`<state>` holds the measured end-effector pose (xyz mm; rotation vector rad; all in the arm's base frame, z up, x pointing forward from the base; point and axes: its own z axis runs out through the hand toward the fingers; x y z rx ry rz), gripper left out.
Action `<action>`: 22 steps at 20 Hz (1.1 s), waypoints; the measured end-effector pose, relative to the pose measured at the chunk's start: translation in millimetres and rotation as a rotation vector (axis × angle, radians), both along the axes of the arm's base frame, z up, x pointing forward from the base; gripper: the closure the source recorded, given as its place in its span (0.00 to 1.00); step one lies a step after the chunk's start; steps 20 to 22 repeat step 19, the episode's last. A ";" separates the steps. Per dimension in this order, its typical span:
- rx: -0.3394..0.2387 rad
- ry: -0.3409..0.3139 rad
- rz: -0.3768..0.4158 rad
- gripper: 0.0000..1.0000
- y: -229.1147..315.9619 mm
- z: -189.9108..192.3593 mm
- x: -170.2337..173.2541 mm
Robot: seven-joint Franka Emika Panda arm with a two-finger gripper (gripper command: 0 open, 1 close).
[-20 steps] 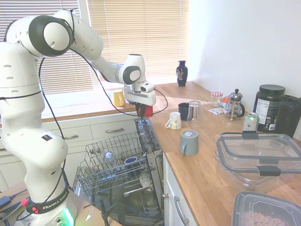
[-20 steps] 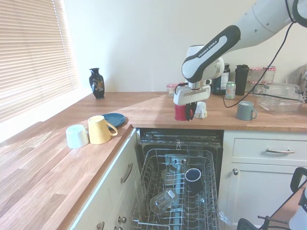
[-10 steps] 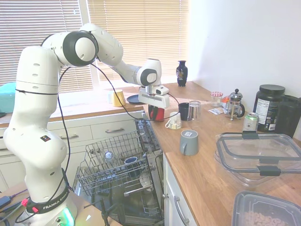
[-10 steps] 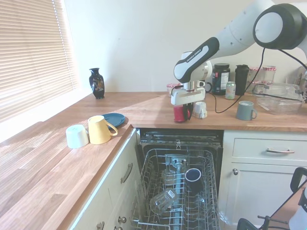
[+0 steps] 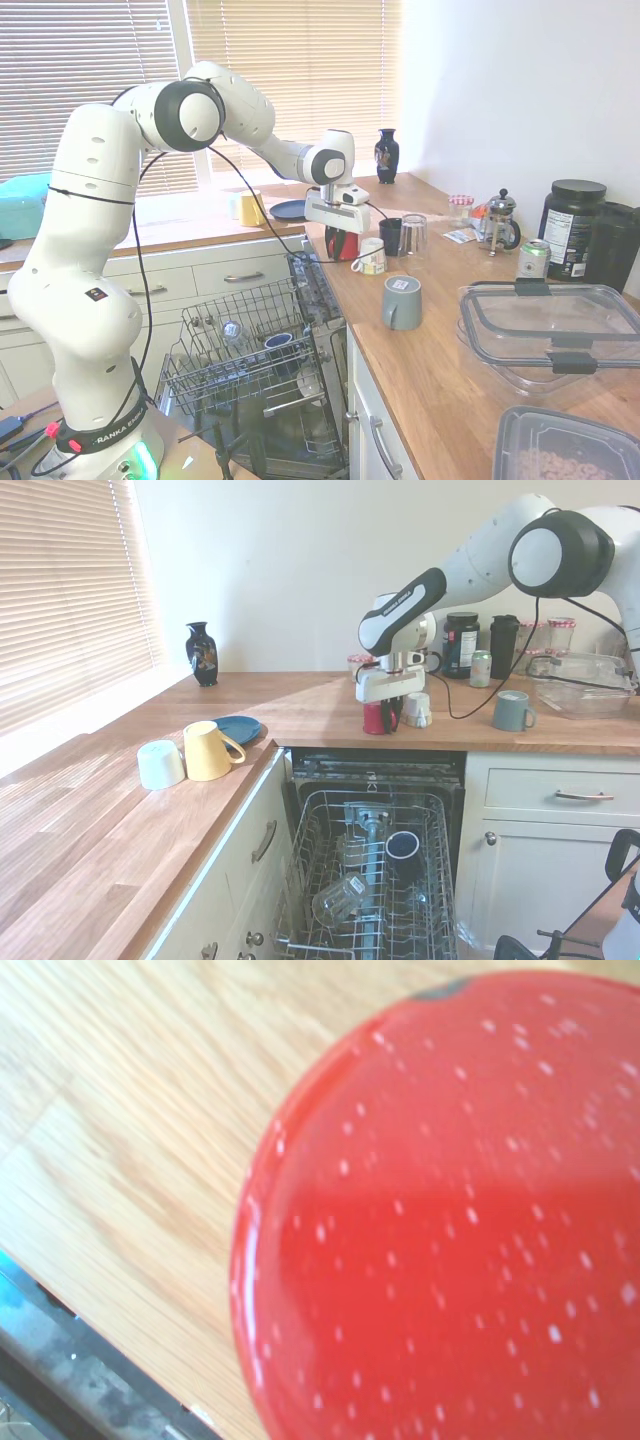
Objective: Move the red mug from the dishwasher to the counter
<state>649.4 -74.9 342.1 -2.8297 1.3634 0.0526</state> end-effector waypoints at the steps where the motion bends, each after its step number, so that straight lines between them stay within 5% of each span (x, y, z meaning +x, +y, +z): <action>1: 0.000 0.002 0.000 0.00 0.6 -1.3 -0.6; 9: -0.004 -0.050 -0.009 0.00 -1.3 -7.3 -23.5; 19: -0.015 -0.108 0.010 0.00 14.2 -21.5 -111.0; 22: -0.015 -0.108 0.010 0.00 14.2 -21.5 -111.0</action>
